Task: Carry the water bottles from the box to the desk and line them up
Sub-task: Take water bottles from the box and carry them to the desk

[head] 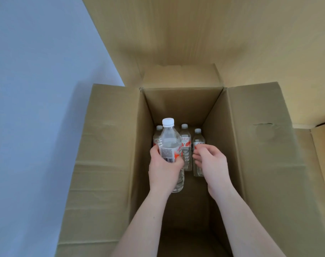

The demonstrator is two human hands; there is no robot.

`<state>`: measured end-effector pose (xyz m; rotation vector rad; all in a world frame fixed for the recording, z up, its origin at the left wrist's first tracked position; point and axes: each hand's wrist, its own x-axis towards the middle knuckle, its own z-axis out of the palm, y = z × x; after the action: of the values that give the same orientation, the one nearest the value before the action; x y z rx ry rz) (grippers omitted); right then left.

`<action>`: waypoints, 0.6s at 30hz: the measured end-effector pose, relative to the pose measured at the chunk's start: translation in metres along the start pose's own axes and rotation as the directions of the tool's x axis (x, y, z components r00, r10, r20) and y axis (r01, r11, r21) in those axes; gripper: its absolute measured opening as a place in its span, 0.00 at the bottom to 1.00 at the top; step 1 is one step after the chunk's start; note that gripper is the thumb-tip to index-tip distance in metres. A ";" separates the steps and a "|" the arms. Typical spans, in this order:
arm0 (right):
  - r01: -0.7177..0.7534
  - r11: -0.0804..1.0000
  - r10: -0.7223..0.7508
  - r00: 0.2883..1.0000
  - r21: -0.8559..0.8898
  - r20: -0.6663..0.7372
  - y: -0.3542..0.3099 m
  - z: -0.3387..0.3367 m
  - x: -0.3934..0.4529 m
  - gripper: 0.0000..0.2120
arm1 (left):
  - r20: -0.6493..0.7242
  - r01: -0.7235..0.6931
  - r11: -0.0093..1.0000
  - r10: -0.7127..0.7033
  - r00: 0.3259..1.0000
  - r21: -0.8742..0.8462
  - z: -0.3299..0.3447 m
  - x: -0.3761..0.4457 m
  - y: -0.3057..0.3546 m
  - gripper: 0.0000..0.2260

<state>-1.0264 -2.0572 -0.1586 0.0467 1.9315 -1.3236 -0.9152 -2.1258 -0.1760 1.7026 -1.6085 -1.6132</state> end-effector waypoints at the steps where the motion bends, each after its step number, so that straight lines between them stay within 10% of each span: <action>1: 0.009 1.000 -0.009 1.000 -0.003 0.007 -0.001 -0.003 -0.005 0.04 | 0.001 -0.009 1.000 0.009 1.000 -0.028 -0.002 -0.007 0.000 0.31; 18: 0.101 0.994 -0.100 0.995 0.048 -0.025 -0.007 -0.040 -0.107 0.07 | 0.261 -0.041 0.948 0.128 0.957 -0.315 -0.077 -0.082 0.019 0.20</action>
<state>-0.9772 -1.9877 -0.0818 -0.0113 1.9419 -1.4428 -0.8400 -2.0991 -0.0948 1.2767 -1.4278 -2.0075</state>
